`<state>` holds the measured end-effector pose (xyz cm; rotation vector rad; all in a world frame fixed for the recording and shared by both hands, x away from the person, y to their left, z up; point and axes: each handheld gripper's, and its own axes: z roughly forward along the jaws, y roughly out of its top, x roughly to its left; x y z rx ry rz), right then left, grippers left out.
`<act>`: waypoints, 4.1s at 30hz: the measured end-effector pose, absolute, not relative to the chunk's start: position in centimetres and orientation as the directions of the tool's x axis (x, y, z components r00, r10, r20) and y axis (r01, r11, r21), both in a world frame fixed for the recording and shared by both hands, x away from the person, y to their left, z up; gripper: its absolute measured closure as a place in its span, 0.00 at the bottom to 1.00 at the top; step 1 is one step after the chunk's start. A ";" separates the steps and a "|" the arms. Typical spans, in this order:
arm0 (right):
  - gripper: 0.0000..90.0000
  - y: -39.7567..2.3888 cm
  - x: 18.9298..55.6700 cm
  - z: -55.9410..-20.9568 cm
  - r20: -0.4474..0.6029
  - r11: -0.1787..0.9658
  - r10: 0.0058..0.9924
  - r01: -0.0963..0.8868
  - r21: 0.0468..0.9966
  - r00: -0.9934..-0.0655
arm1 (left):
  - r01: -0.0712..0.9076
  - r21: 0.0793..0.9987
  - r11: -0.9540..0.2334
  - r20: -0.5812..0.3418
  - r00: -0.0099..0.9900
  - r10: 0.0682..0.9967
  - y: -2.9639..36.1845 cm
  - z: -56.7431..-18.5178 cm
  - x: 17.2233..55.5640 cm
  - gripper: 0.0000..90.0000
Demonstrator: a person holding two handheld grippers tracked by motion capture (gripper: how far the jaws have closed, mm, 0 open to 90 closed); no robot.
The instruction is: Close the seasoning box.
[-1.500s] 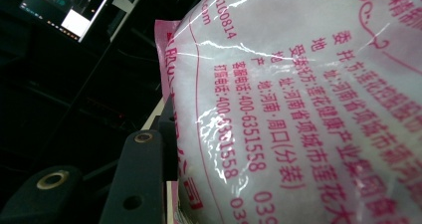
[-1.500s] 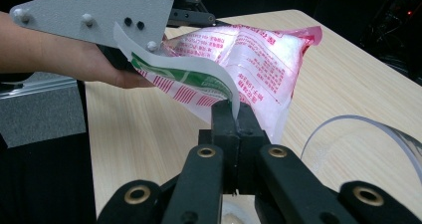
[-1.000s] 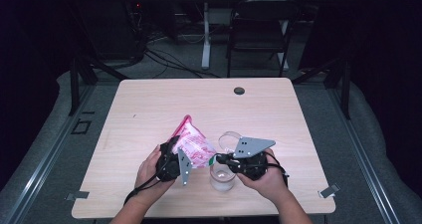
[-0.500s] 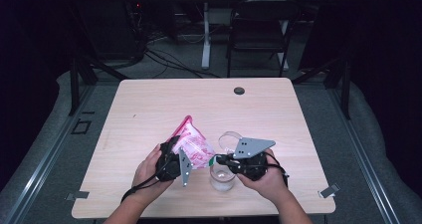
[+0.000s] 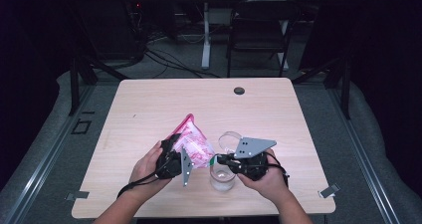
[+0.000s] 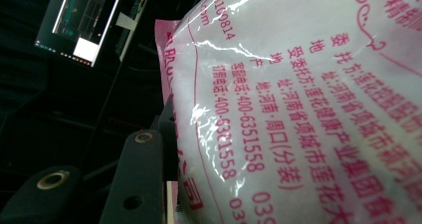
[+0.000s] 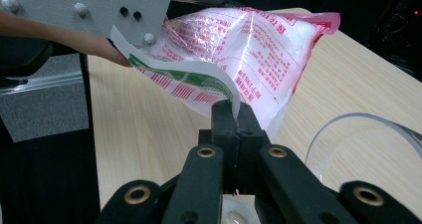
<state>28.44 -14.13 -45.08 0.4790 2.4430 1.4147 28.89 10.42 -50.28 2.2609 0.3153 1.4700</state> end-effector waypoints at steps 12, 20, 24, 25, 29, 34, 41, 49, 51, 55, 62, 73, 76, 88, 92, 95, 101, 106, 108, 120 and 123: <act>1.00 -14.2 28.5 -45.1 -0.073 0.465 0.421 0.146 0.873 -0.904 | -0.047 0.415 -0.909 0.838 0.410 0.361 10.4 -49.6 29.0 0.66; 1.00 -14.4 28.5 -45.0 -0.071 0.464 0.420 0.146 0.874 -0.905 | -0.059 0.386 -0.921 0.855 0.397 0.333 10.2 -49.3 29.0 0.66; 1.00 -14.5 28.6 -45.0 -0.068 0.461 0.419 0.148 0.875 -0.905 | -0.062 0.381 -0.923 0.859 0.394 0.328 10.1 -49.2 29.0 0.66; 1.00 -14.6 28.6 -45.0 -0.067 0.461 0.417 0.147 0.875 -0.906 | -0.063 0.376 -0.924 0.861 0.393 0.323 10.1 -49.2 29.0 0.66; 1.00 -14.7 28.6 -45.1 -0.065 0.463 0.409 0.146 0.874 -0.910 | -0.066 0.366 -0.928 0.865 0.391 0.314 9.9 -49.1 29.0 0.66; 1.00 -14.8 28.6 -45.1 -0.064 0.468 0.405 0.146 0.872 -0.912 | -0.071 0.362 -0.929 0.868 0.390 0.308 9.8 -49.0 29.1 0.66; 1.00 -15.1 28.7 -45.1 -0.050 0.471 0.399 0.158 0.868 -0.915 | -0.075 0.352 -0.933 0.872 0.388 0.298 9.5 -49.0 29.0 0.66; 1.00 -15.4 28.7 -45.1 -0.038 0.476 0.394 0.168 0.863 -0.918 | -0.078 0.344 -0.936 0.876 0.387 0.289 9.2 -48.9 29.0 0.66; 1.00 -15.4 28.8 -45.2 -0.035 0.477 0.392 0.170 0.862 -0.919 | -0.081 0.338 -0.938 0.878 0.386 0.283 9.1 -48.9 29.0 0.66; 1.00 -15.5 28.9 -45.3 -0.027 0.484 0.386 0.177 0.857 -0.922 | -0.083 0.334 -0.939 0.879 0.387 0.279 9.1 -48.8 29.0 0.66; 1.00 -15.6 29.0 -45.4 -0.021 0.486 0.382 0.181 0.855 -0.924 | -0.086 0.324 -0.942 0.884 0.382 0.269 9.0 -48.8 29.0 0.66; 1.00 -15.8 29.0 -45.3 -0.021 0.491 0.380 0.182 0.852 -0.925 | -0.094 0.309 -0.946 0.892 0.372 0.255 8.8 -48.5 28.9 0.66; 1.00 -15.7 29.0 -45.4 -0.018 0.488 0.381 0.184 0.853 -0.924 | -0.096 0.305 -0.947 0.895 0.368 0.251 8.7 -48.3 28.9 0.66; 1.00 -15.9 29.1 -45.5 -0.027 0.501 0.386 0.184 0.846 -0.922 | -0.109 0.295 -0.949 0.902 0.358 0.240 8.5 -48.1 28.9 0.67; 1.00 -15.9 29.1 -45.4 -0.028 0.503 0.385 0.184 0.844 -0.922 | -0.111 0.293 -0.950 0.904 0.355 0.237 8.4 -48.0 28.9 0.67; 1.00 -15.9 29.1 -45.5 -0.026 0.501 0.386 0.186 0.845 -0.922 | -0.115 0.288 -0.951 0.907 0.350 0.233 8.3 -47.9 28.8 0.67; 1.00 -15.9 29.2 -45.7 -0.027 0.509 0.386 0.188 0.840 -0.922 | -0.121 0.282 -0.952 0.910 0.347 0.225 8.3 -48.0 28.8 0.68; 1.00 -15.9 29.2 -45.7 -0.028 0.512 0.385 0.188 0.838 -0.922 | -0.121 0.278 -0.953 0.912 0.345 0.222 8.3 -47.9 28.8 0.68; 1.00 -15.9 29.2 -45.7 -0.026 0.512 0.383 0.189 0.838 -0.923 | -0.122 0.277 -0.953 0.913 0.343 0.221 8.3 -47.9 28.8 0.68; 1.00 -15.9 29.3 -45.9 -0.023 0.510 0.387 0.194 0.838 -0.922 | -0.122 0.273 -0.954 0.915 0.338 0.219 8.2 -47.7 28.7 0.68; 1.00 -15.9 29.3 -45.9 -0.024 0.512 0.386 0.193 0.837 -0.922 | -0.124 0.269 -0.955 0.918 0.334 0.215 8.2 -47.7 28.7 0.68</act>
